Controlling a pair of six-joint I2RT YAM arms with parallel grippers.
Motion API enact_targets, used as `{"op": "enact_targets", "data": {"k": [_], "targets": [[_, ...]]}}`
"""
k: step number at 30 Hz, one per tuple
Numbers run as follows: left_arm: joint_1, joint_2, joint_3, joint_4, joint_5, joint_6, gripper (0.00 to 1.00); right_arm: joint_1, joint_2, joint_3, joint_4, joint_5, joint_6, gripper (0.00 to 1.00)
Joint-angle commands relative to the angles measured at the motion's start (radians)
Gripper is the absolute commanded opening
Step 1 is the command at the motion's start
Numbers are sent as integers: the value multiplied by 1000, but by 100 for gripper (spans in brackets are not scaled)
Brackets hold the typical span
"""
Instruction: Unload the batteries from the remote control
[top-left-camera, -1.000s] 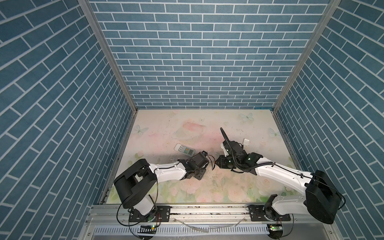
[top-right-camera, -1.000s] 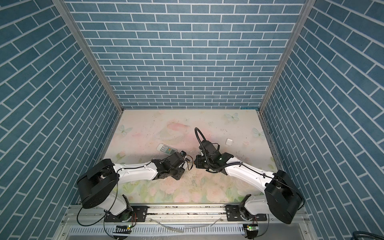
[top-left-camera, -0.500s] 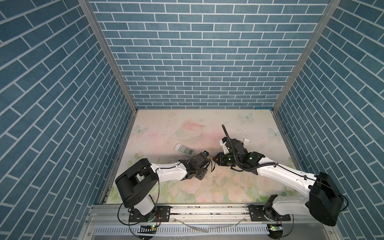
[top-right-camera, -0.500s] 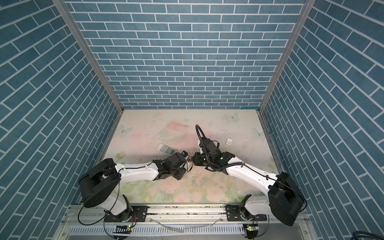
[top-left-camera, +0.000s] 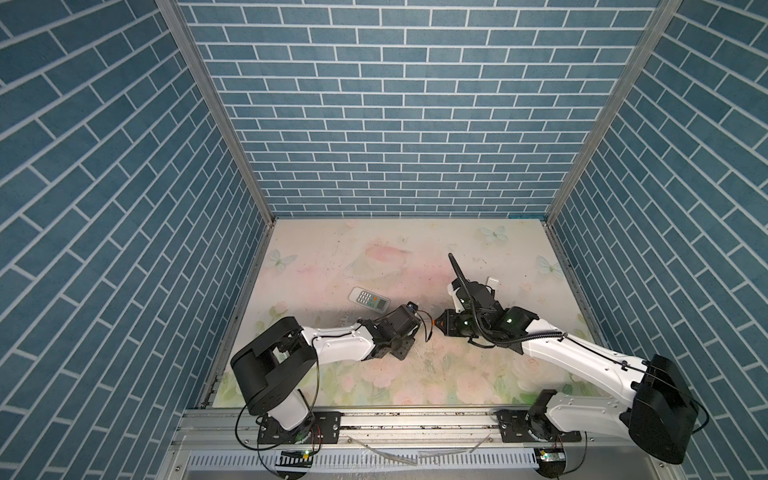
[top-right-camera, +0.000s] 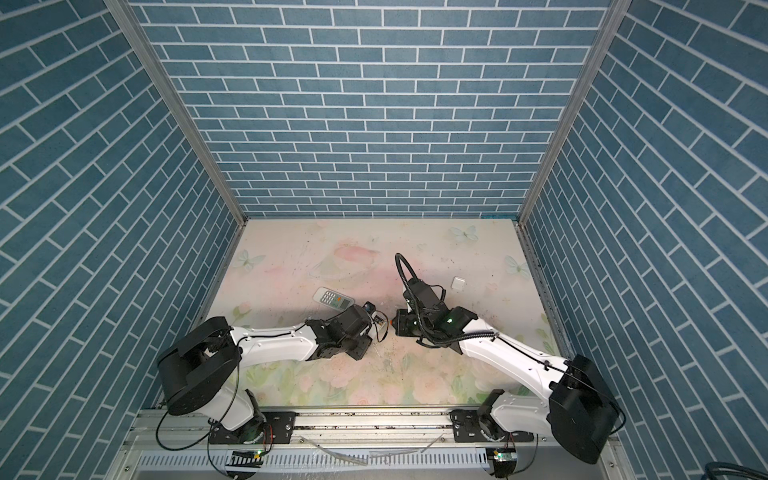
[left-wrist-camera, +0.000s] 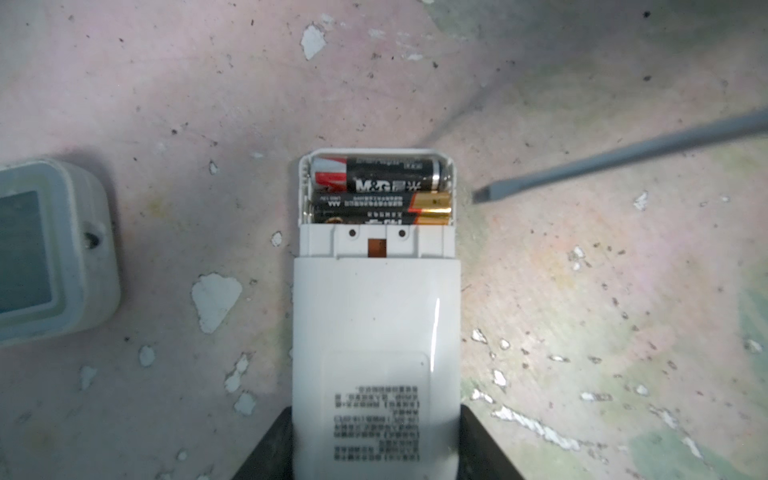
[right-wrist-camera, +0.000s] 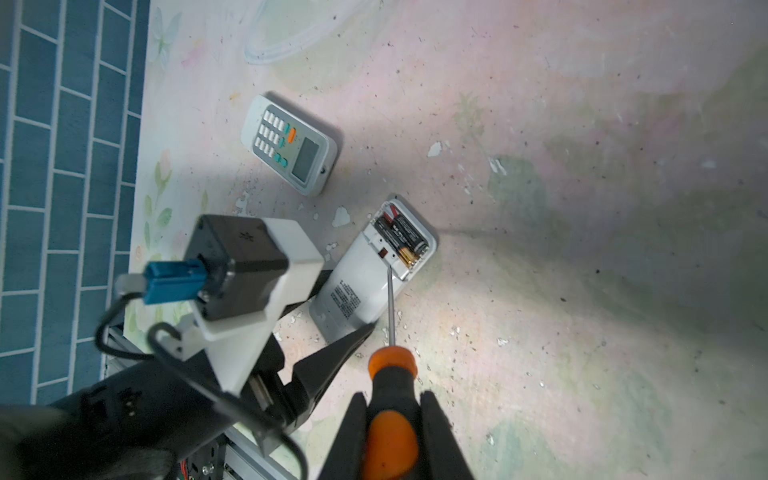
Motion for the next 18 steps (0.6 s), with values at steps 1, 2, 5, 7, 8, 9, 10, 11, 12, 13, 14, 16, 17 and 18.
{"op": "enact_targets", "data": {"k": [1, 2, 5, 7, 8, 9, 10, 11, 12, 13, 14, 16, 17, 18], "targets": [[-14, 88, -66, -152, 124, -13, 16, 2, 2, -22, -7, 21, 4, 0], [-15, 88, -66, -153, 125, -13, 16, 2, 5, -22, -4, 21, 4, 0], [-14, 89, -66, -153, 126, -13, 16, 2, 16, -20, 3, 18, 4, 0], [-14, 90, -66, -153, 126, -13, 16, 1, 24, -22, 9, 18, 4, 0], [-14, 90, -66, -153, 125, -13, 16, 2, 28, -22, 12, 17, 4, 0], [-14, 89, -66, -151, 125, -13, 16, 2, 31, -23, 16, 16, 4, 0], [-15, 90, -66, -151, 126, -12, 16, 2, 37, -24, 19, 14, 4, 0], [-14, 89, -67, -151, 126, -12, 16, 2, 41, -24, 23, 14, 4, 0], [-14, 89, -66, -152, 125, -12, 16, 2, 45, -25, 29, 14, 2, 0], [-14, 89, -66, -151, 126, -12, 16, 2, 51, -26, 34, 14, 2, 0], [-15, 90, -66, -151, 126, -12, 16, 2, 54, -25, 38, 14, 1, 0], [-15, 89, -67, -152, 129, -13, 16, 2, 64, -27, 56, 13, 1, 0], [-14, 90, -66, -150, 129, -13, 16, 1, 70, -26, 63, 12, 1, 0], [-15, 90, -66, -151, 129, -10, 16, 0, 75, -26, 69, 12, 1, 0]]}}
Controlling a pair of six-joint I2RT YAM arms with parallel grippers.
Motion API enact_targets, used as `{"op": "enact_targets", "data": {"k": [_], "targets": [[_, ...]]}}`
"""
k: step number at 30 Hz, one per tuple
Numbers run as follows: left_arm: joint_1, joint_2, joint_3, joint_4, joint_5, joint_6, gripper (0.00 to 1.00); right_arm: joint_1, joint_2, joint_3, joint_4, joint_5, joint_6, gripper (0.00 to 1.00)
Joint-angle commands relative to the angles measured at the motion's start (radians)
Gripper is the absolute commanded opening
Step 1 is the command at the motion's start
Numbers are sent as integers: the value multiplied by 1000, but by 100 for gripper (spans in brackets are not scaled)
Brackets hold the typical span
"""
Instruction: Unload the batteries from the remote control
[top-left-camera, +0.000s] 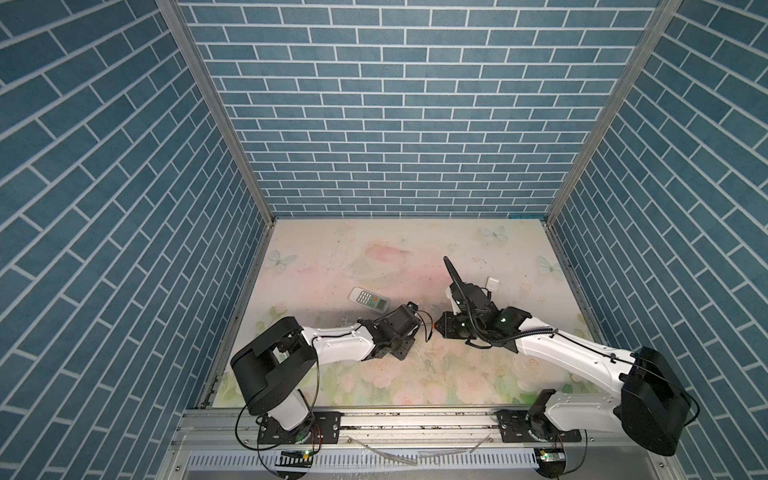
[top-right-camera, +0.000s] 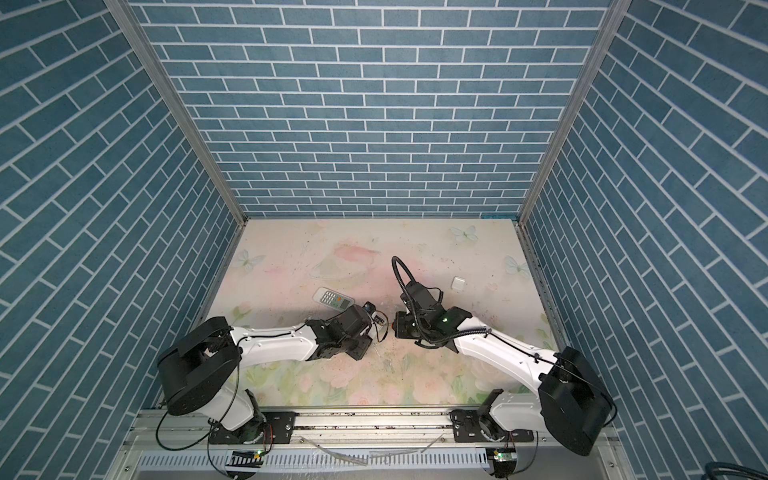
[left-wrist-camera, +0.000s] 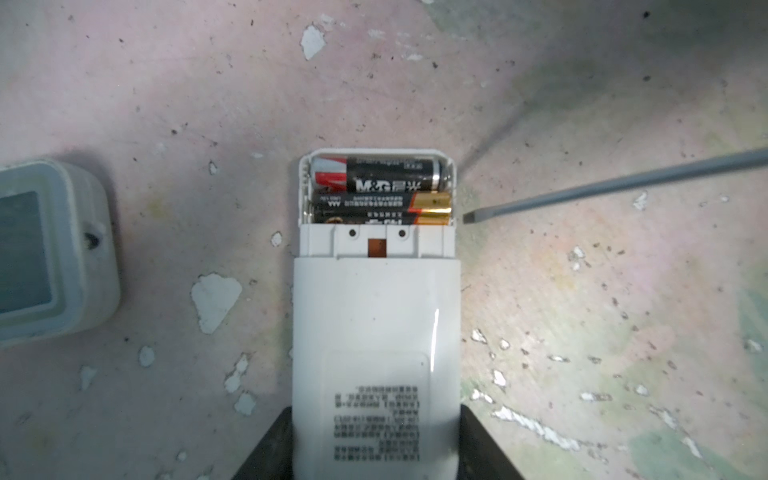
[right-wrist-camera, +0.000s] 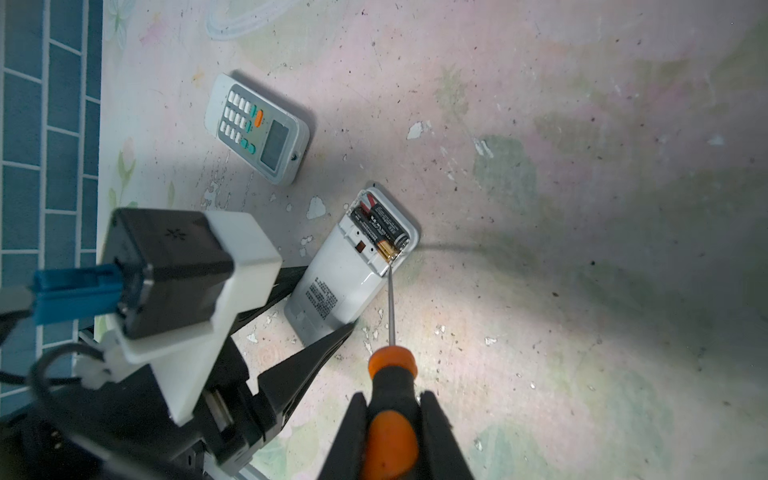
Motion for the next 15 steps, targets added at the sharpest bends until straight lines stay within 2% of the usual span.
{"op": "enact_targets", "data": {"k": [1, 15], "targets": [[-15, 90, -66, -151, 128, -10, 16, 0, 21, -19, 42, 8, 1, 0], [-15, 100, -63, -150, 136, -8, 15, -1, 22, 4, 79, -4, -8, 0]]}}
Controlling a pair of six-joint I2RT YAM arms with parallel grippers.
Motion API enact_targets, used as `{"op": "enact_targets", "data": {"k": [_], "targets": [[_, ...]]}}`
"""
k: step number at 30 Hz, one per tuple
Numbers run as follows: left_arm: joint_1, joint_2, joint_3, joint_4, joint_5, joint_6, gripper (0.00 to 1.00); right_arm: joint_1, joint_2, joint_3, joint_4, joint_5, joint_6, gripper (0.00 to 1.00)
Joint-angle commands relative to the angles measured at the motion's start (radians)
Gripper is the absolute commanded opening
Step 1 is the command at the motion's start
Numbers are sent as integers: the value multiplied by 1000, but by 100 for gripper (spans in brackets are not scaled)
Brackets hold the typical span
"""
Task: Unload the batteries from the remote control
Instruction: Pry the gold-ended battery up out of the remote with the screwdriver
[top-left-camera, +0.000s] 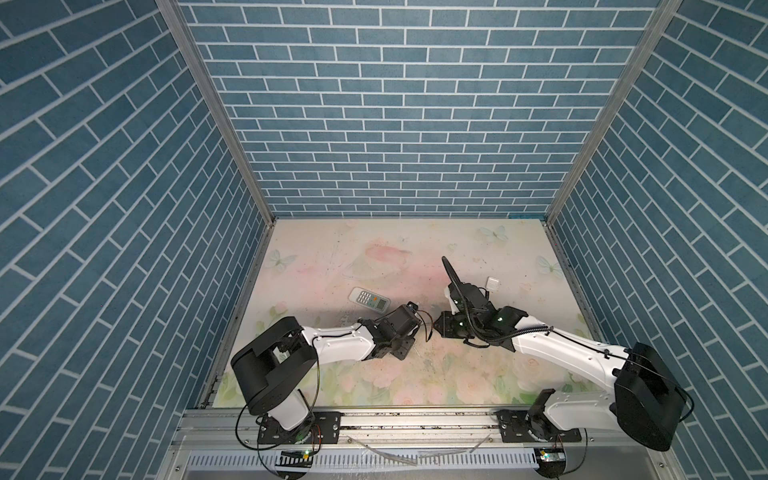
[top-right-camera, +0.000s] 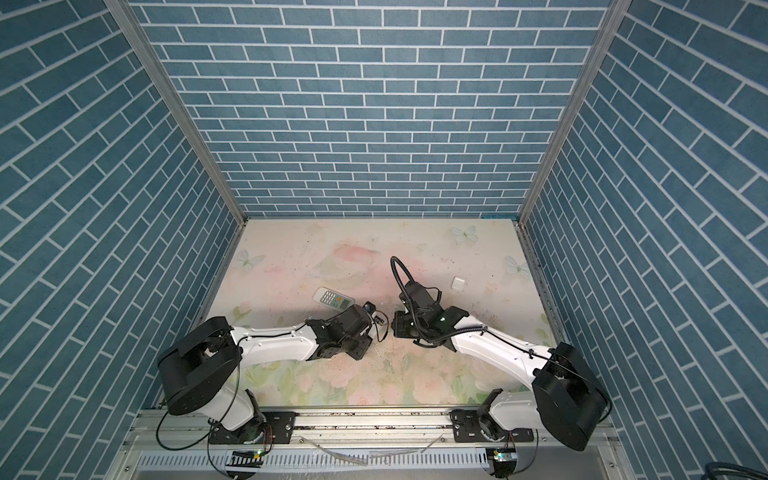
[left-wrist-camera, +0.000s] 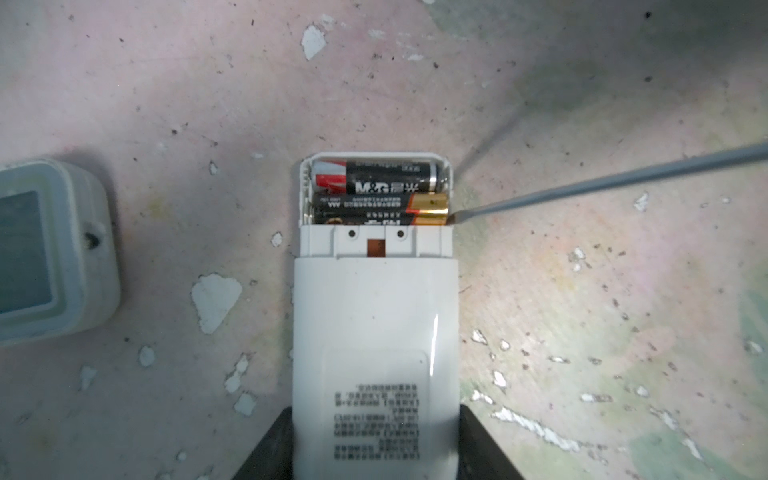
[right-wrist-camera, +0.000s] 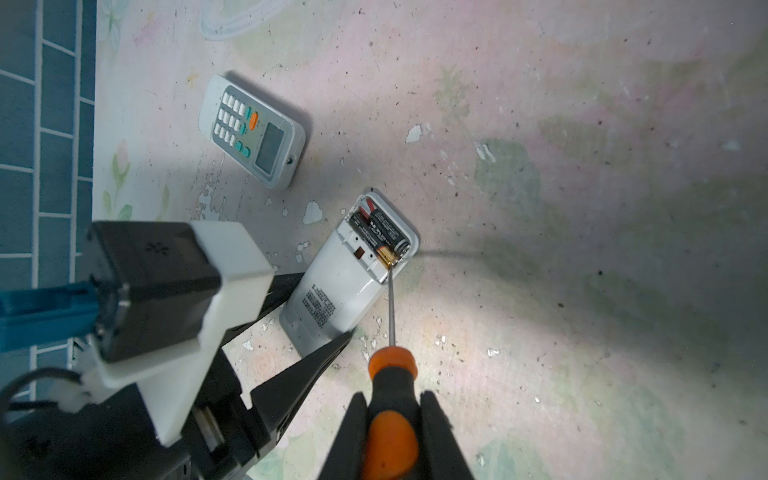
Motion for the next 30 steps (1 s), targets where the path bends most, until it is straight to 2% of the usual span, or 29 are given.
{"op": "enact_targets", "data": {"k": [1, 22, 30], "targets": [[-14, 95, -66, -149, 138, -6, 15, -1, -1, 9, 60, 0, -10, 0], [-26, 108, -58, -155, 134, -5, 14, -1, 6, 136, -6, -3, -65, 0], [-27, 108, -59, -155, 131, -7, 14, -9, 12, 129, -18, 19, -74, 0]]}}
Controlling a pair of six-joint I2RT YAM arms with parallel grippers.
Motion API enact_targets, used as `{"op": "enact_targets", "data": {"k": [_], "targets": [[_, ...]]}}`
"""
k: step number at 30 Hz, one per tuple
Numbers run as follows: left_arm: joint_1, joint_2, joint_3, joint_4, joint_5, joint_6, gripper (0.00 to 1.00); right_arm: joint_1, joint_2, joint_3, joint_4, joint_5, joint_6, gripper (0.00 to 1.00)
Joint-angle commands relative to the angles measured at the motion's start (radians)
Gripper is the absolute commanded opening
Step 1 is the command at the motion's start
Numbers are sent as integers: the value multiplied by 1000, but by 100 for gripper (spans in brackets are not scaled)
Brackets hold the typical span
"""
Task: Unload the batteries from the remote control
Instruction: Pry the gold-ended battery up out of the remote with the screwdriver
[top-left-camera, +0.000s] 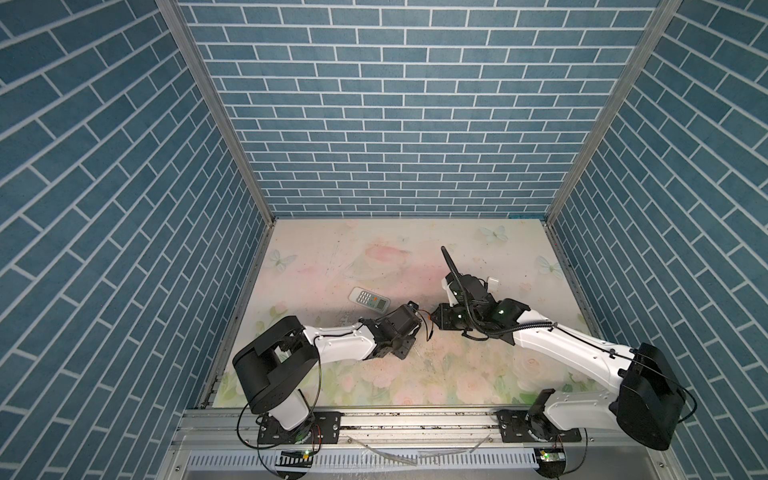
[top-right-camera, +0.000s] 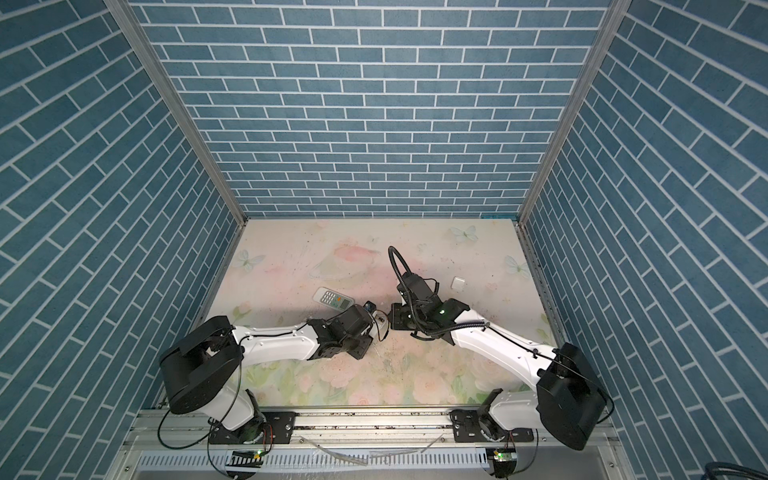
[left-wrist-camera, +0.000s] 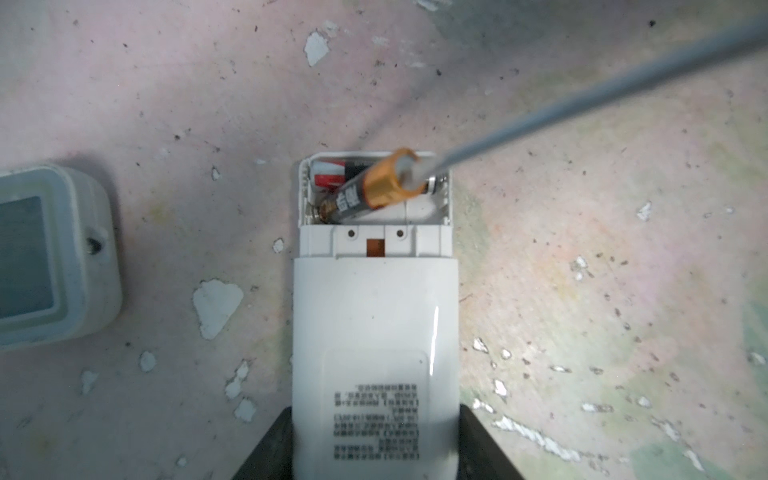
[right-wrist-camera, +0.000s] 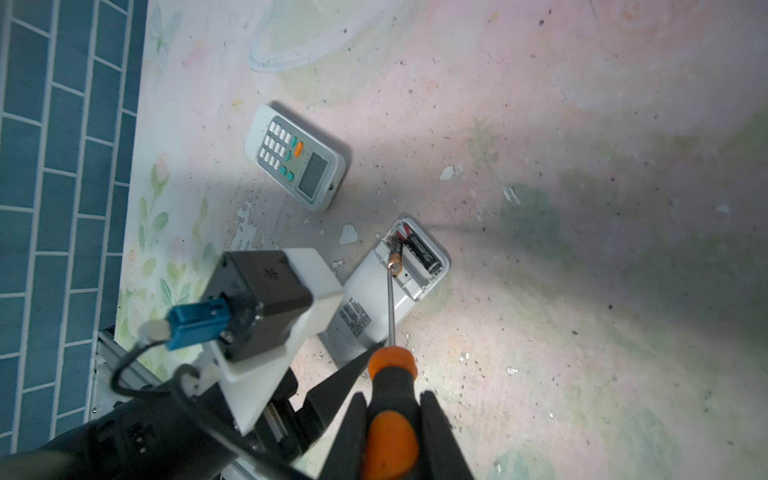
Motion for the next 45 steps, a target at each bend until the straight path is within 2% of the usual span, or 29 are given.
{"op": "enact_targets", "data": {"k": [1, 12, 15, 18, 21, 30, 36, 45], "targets": [[-23, 98, -68, -155, 137, -1, 14, -8, 11, 24, 25, 16, -26, 0], [-23, 97, -67, -161, 134, -7, 16, -33, 35, 12, 38, 6, -40, 0], [-23, 97, -67, -166, 130, -14, 26, -32, 8, -11, 31, 6, -28, 0], [-23, 92, -62, -180, 118, -29, 45, -32, -29, -42, 27, 16, -12, 0], [-23, 84, -61, -194, 101, -43, 56, -32, -38, -53, 23, 5, -4, 0], [-21, 75, -80, -197, 66, -91, 70, -32, 27, 0, -20, -11, -21, 0], [-20, 48, -115, -182, 39, -132, 74, -31, 66, 39, -49, -22, -30, 0], [-16, 49, -128, -177, 31, -153, 74, -29, 75, 78, -78, -20, -40, 0]]}}
